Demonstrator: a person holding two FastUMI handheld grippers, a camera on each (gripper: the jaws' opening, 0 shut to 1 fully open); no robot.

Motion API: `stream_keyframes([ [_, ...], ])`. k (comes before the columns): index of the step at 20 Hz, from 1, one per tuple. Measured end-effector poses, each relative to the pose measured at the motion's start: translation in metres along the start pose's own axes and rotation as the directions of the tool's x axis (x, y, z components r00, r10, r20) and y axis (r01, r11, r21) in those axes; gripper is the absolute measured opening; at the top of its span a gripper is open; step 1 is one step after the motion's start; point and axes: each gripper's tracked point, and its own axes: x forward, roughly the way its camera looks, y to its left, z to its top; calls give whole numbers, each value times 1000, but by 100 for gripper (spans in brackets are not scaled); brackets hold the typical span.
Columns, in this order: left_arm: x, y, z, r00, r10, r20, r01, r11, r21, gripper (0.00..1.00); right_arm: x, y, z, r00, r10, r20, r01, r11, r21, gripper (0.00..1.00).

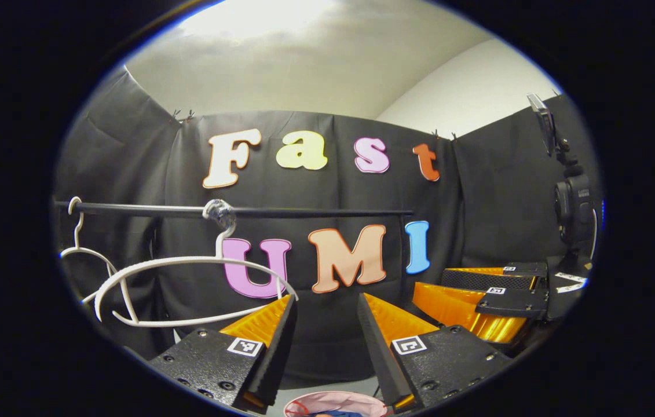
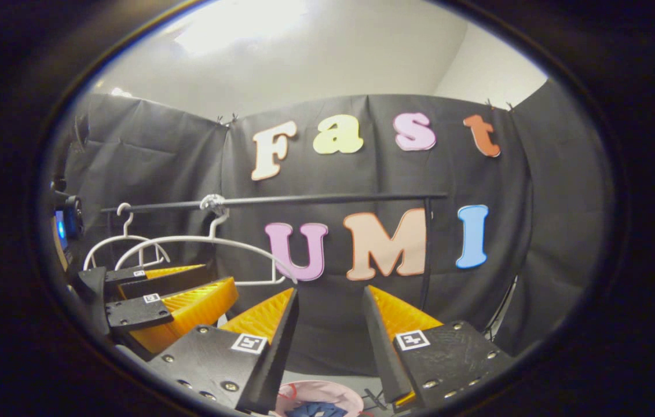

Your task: Grasp the clothes on the hanger with both hands and then place them into the laundry hamper below.

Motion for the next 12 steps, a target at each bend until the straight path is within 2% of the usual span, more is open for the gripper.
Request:
stream_keyframes([
  [2, -6, 1, 10, 1000, -5, 19, 5, 1000, -8, 67, -11, -1, 11, 1000, -12, 27, 12, 1000, -6, 62],
  [4, -10, 2, 17, 1000, -6, 29, 6, 1000, -8, 76, -18, -5, 17, 999, -26, 43, 27, 999, -18, 62],
  [8, -15, 7, 14, 1000, 15, 22, -15, 1000, 3, 85, -22, -5, 19, 999, -28, 46, 29, 999, -34, 61],
  [9, -16, 8, 13, 1000, 20, 20, -20, 1000, 7, 85, -22, -5, 18, 999, -26, 47, 28, 999, -36, 66],
  [10, -18, 9, 13, 1000, 23, 18, -24, 1000, 8, 90, -21, -5, 18, 999, -23, 43, 25, 999, -36, 62],
  [12, -19, 10, 12, 1000, 28, 13, -28, 1000, 2, 92, -21, -6, 16, 999, -20, 36, 21, 999, -38, 62],
])
